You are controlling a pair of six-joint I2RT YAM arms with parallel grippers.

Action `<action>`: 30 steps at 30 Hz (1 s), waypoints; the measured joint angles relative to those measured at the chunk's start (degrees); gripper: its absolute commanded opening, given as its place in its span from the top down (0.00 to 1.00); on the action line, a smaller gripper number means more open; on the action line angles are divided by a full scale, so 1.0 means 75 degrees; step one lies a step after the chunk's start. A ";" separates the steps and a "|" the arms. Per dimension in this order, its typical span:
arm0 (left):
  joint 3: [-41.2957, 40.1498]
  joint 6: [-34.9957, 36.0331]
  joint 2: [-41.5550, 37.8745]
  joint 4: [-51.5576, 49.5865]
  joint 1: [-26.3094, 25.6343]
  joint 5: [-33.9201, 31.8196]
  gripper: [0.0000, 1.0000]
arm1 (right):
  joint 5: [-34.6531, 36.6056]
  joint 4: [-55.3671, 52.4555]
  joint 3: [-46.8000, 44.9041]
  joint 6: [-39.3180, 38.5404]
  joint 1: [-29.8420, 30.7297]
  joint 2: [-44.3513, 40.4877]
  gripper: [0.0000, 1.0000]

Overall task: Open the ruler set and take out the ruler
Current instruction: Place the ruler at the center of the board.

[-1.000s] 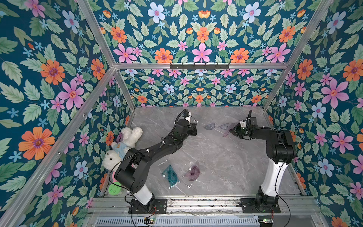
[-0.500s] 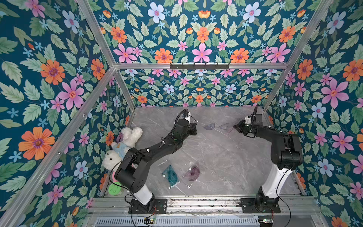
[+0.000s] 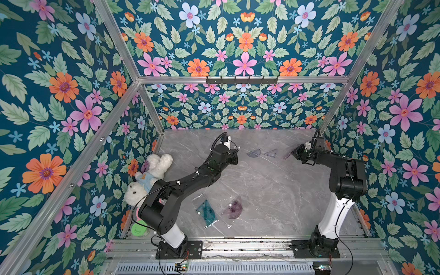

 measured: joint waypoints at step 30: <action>-0.0262 -0.0405 -0.0326 -0.0003 0.0571 0.0603 1.00 | 0.0458 -0.0866 -0.0376 -0.0207 -0.0175 -0.0848 0.46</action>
